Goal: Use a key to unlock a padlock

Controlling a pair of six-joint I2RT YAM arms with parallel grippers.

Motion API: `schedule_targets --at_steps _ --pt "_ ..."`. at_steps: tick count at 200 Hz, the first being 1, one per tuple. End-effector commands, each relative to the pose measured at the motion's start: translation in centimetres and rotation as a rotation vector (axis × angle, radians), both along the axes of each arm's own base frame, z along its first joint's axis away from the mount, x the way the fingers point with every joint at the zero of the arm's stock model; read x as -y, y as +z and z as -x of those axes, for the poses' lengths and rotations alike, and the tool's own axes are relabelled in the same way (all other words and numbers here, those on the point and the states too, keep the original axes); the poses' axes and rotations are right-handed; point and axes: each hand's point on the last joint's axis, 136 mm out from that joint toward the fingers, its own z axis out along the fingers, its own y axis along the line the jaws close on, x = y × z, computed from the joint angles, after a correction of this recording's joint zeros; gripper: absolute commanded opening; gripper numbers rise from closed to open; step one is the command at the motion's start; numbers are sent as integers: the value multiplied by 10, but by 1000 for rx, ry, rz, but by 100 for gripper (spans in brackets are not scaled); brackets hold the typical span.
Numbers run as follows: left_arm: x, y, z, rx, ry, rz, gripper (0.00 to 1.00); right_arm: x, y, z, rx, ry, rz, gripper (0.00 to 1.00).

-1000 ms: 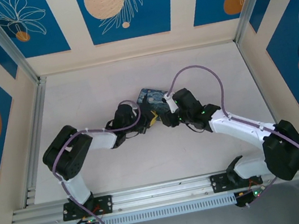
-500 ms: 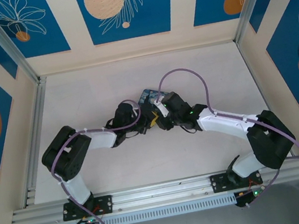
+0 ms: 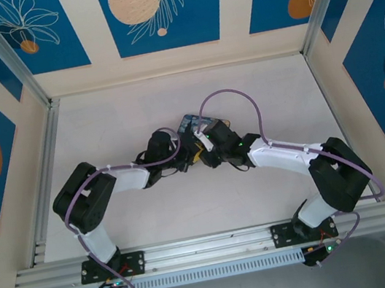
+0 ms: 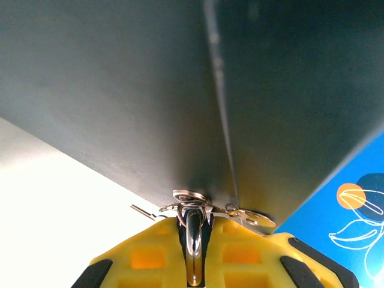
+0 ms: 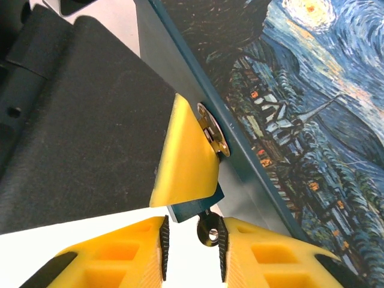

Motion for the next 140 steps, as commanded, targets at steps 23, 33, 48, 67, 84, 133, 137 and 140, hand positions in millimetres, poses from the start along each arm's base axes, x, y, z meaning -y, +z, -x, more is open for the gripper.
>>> schedule_targets --at_steps 23,33,48,67,84,133,137,140 --pt "11 44 0 63 -42 85 0 7 -5 -8 41 -14 72 37" --pt "10 44 0 64 -41 85 0 8 -5 -7 50 -12 82 37" --pt "10 44 0 63 -40 86 0 10 -7 -6 73 -9 107 37" --pt "11 46 0 65 -41 89 0 14 -9 -8 108 -23 141 35" --pt "11 47 0 65 -42 90 0 18 -10 -12 144 -50 171 32" --pt "9 50 2 70 -43 89 0 16 -5 -22 185 -114 157 18" --pt "9 50 2 70 -43 89 0 16 -5 -23 183 -117 152 17" --pt "9 51 2 71 -43 89 0 16 -5 -23 182 -119 149 16"
